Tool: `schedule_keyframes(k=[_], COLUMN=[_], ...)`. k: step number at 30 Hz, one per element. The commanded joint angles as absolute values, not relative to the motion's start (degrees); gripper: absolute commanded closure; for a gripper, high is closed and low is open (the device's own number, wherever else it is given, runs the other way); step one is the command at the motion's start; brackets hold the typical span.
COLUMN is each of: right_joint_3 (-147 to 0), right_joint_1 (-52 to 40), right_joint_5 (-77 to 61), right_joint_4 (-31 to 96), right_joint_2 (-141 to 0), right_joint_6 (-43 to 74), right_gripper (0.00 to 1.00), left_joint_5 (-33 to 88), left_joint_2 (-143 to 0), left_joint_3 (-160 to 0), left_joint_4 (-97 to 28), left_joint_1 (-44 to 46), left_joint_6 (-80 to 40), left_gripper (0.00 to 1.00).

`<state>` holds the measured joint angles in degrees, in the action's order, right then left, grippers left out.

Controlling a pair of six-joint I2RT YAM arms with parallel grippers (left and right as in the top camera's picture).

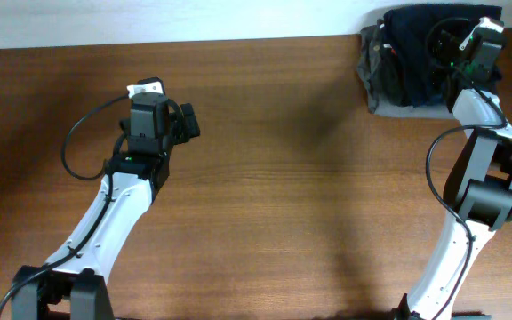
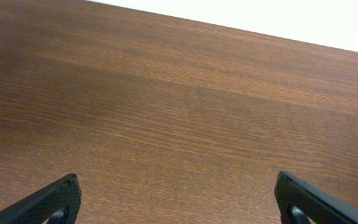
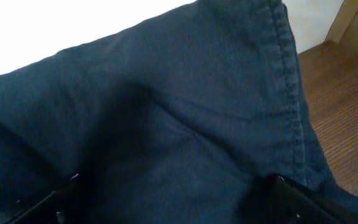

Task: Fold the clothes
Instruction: 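Open the right gripper and retract it from the stack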

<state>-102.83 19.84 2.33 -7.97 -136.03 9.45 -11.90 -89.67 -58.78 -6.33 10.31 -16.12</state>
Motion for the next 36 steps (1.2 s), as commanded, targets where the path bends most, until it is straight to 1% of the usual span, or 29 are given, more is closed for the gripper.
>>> schedule_keyframes(k=[1,6,14,19,24,29,30,32,33,36], right_joint_3=[-101.0,-101.0,-100.9,-100.9,-100.9,-100.9,-100.9,-100.9,-100.9,-100.9], right_joint_1=[20.1,20.2,20.2,20.2,20.2,20.3,20.3,20.2,20.2,20.2], right_joint_5=[1.7,1.8,1.8,1.8,1.8,1.8,2.0,2.0,2.0,2.1], right_joint_4=[-4.1,-1.4,7.6,7.6,7.6,8.9,10.5,21.0,30.0,52.1], right_joint_2=[-133.5,-120.1,-91.2,-79.8,-74.0,-73.4,-73.3,-71.0,-68.9,-62.7], right_joint_6=[9.5,9.5,9.5,9.5,9.5,9.5,9.5,9.5,9.5,9.5], right_gripper=[0.01,0.01,0.01,0.01,0.01,0.01,0.01,0.01,0.01,0.01], left_joint_5=[-13.5,-13.3,-13.3,-13.3,-13.3,-13.3,-13.3,-13.3,-13.3,-13.3], left_joint_2=[-90.0,-90.1,-90.1,-90.0,-90.0,-90.0,-90.1,-90.0,-90.0,-90.0], left_joint_3=[-59.2,-59.2,-59.2,-59.2,-59.2,-59.2,-59.2,-59.2,-59.2,-59.2], left_joint_4=[-6.1,-7.4,-13.3,-16.1,-16.7,-16.7,-16.7,-16.7,-16.7,-16.7], left_joint_1=[10.0,10.0,10.0,10.0,10.0,10.0,10.0,10.0,10.0,10.0], left_joint_6=[-16.5,-16.5,-16.5,-16.5,-16.5,-16.5,-16.5,-16.5,-16.5,-16.5], left_gripper=[0.01,0.01,0.01,0.01,0.01,0.01,0.01,0.01,0.01,0.01])
